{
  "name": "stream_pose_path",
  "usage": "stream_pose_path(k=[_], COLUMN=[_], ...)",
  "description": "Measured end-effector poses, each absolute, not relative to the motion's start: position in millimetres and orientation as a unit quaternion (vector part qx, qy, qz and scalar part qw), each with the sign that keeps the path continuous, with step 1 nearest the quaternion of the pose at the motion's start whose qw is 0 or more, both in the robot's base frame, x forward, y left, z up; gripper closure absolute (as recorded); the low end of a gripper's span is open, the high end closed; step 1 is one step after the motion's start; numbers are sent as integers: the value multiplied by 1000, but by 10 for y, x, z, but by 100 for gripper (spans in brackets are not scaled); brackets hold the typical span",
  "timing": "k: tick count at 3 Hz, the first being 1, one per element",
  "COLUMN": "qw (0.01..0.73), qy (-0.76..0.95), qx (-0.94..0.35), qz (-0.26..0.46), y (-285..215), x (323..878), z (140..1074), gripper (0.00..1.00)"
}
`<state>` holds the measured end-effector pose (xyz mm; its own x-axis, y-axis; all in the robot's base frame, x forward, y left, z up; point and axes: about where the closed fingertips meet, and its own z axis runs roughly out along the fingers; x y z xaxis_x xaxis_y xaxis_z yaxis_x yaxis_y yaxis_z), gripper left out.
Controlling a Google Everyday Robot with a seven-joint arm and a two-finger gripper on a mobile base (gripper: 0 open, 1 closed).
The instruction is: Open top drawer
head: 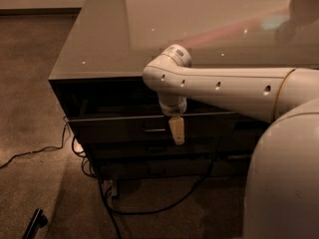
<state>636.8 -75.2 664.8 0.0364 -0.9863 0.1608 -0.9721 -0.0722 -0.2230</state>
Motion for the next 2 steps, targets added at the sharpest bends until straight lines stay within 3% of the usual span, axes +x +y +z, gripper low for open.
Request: stream_pose_path(k=[2], qw=[16], qy=[681], qx=[-716], qz=[-152], y=[-787], x=[6199], z=[6538], gripper=[0])
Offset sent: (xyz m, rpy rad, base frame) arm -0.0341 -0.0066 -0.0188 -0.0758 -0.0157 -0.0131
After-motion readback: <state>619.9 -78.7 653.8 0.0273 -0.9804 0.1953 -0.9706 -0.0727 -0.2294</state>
